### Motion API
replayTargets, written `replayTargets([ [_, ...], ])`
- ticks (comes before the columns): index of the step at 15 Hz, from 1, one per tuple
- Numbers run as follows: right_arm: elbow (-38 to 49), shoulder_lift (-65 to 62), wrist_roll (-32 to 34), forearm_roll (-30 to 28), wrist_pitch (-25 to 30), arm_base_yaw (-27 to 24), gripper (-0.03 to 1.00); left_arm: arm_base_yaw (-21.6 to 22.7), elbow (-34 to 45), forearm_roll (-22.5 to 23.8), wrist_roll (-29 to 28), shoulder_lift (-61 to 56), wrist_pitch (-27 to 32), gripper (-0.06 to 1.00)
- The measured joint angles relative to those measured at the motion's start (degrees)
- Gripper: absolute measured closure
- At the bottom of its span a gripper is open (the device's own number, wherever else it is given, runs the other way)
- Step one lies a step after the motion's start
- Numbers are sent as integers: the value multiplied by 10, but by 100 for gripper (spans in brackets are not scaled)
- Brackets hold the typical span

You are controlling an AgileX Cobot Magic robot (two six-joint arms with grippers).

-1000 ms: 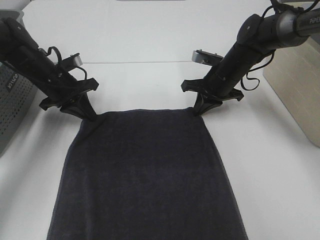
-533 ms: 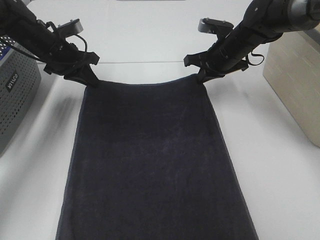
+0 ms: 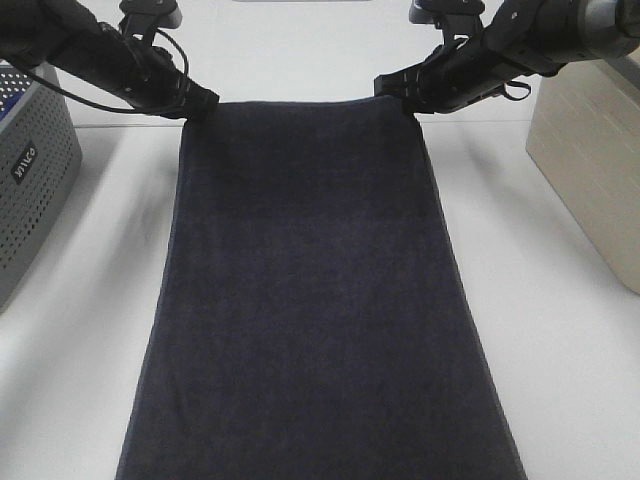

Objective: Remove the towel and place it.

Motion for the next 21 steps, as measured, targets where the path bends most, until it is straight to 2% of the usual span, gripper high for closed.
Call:
replayTargets([
  [3,0,0,-9,0,-65,0,95,-9,0,-1,14,1,-80,93],
  [7,0,0,-9,0,-118,1,95,-11,0,-2,15,1,-152,93],
  [10,-6,2,-10,0,-140,2,95,-21,0,-2,15,2,-194,93],
  [12,-48,29,-10,0,-141,2,95,-23,0,0,16,9,-235,93],
  [17,-75,56,-10,0,-137,2,95,-24,-38,5,16,50,-239,93],
  [21,-83,89,-13,-10,-166,2,95,-24,-82,5,16,88,-241,93],
])
